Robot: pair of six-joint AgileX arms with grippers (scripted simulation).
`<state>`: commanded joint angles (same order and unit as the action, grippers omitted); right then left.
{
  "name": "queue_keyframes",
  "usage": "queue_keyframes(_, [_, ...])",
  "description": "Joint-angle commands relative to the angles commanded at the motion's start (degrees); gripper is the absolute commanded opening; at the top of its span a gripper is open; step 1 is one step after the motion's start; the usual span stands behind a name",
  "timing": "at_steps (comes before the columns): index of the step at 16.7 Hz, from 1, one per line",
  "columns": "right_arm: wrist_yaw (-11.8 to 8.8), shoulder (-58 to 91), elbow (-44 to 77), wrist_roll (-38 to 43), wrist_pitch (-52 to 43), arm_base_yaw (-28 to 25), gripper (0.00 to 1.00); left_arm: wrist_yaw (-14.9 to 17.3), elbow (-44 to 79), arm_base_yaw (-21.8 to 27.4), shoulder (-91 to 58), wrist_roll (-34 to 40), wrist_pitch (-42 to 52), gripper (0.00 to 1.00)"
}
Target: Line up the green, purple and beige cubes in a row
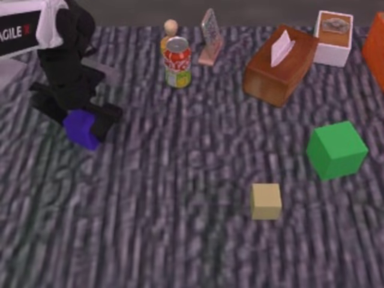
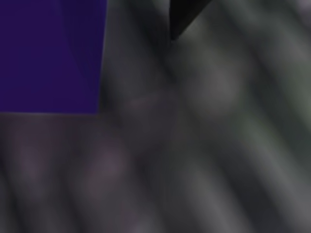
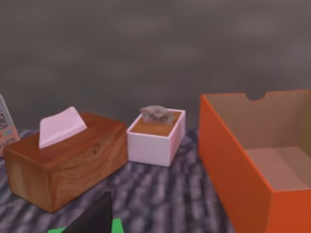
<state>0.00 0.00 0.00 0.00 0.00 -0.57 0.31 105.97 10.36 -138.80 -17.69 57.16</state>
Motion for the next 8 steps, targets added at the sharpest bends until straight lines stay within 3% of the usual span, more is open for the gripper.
queue_keyframes(7, [0.0,0.0,0.0,0.0,0.0,0.0,1.0,0.0,0.0,0.0,0.0,0.0,0.0,0.02])
queue_keyframes(8, [0.0,0.0,0.0,0.0,0.0,0.0,1.0,0.0,0.0,0.0,0.0,0.0,0.0,0.0])
